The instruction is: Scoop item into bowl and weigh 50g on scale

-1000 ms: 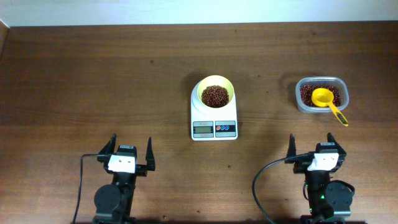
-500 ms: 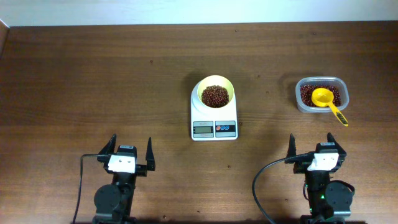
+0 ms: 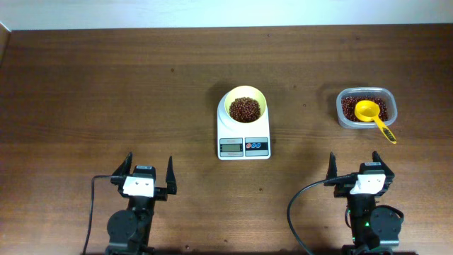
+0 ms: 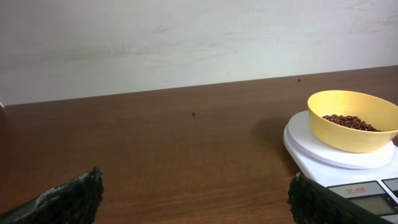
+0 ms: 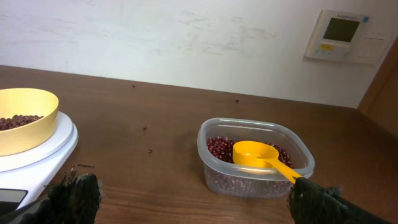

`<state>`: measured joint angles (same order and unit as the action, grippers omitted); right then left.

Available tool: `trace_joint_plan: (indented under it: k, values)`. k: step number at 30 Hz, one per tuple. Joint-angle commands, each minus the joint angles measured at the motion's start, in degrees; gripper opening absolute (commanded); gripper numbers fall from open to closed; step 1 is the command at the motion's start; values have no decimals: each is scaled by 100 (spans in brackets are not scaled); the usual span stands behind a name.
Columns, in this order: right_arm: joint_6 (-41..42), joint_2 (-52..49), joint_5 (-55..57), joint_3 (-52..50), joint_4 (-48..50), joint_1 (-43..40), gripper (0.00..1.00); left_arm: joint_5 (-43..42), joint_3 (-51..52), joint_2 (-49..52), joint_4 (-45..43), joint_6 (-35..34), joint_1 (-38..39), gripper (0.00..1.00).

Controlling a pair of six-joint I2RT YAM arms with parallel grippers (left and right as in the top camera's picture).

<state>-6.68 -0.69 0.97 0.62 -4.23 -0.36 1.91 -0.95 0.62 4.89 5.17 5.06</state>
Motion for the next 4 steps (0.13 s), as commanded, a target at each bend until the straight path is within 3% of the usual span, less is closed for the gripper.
trace_joint_plan:
  k: [1,4]
  values:
    - [-37,48,-48,-31,-46,46,99,44,33,-28,-9,96,-35,99]
    - [-37,48,-48,-31,-46,46,99,44,33,-28,-9,96,-35,99]
